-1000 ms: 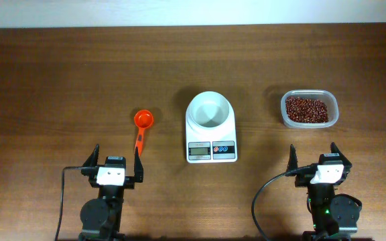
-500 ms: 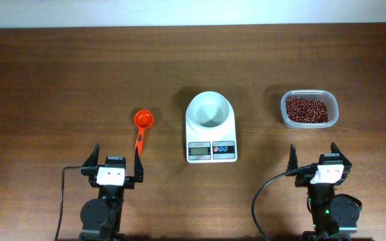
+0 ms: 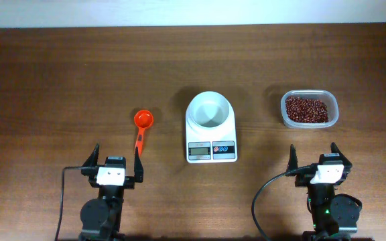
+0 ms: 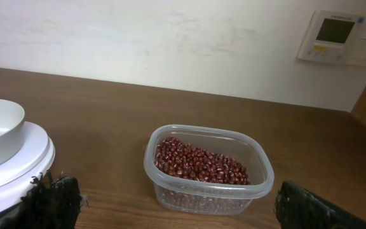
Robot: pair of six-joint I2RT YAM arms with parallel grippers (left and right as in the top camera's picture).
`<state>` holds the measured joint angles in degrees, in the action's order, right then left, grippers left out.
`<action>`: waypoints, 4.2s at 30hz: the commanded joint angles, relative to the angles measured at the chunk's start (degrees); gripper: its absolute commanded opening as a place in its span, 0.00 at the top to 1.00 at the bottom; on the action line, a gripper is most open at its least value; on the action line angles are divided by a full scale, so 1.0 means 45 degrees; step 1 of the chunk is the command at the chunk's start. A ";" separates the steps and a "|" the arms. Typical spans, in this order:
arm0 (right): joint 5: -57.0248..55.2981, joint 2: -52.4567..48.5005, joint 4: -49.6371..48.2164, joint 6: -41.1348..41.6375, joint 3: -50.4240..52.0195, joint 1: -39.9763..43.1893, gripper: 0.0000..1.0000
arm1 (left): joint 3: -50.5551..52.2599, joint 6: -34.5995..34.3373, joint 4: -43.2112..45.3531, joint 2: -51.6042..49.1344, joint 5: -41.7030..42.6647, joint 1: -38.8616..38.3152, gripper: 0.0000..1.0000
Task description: Scoop item into bowl and weigh 50g on scale
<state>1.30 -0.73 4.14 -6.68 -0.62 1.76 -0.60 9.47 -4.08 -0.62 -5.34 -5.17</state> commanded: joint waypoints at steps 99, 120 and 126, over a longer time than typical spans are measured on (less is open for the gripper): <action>-0.0160 0.0068 0.0049 -0.0073 0.0068 -0.0058 0.01 | 0.0015 0.0204 -0.0073 0.0073 0.0092 0.0044 0.01; -0.0160 0.0068 0.0049 -0.0073 0.0068 -0.0053 0.01 | -0.1452 -0.2161 -0.0058 -0.0189 0.0058 0.0044 0.01; -0.0160 0.0068 0.0049 -0.0073 0.0068 -0.0058 0.01 | -0.8072 -0.2807 -0.6222 -0.5032 0.2195 0.0044 0.01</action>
<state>1.26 -0.73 4.14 -6.68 -0.62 1.76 -26.37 0.47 -26.52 -14.00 -1.15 -5.17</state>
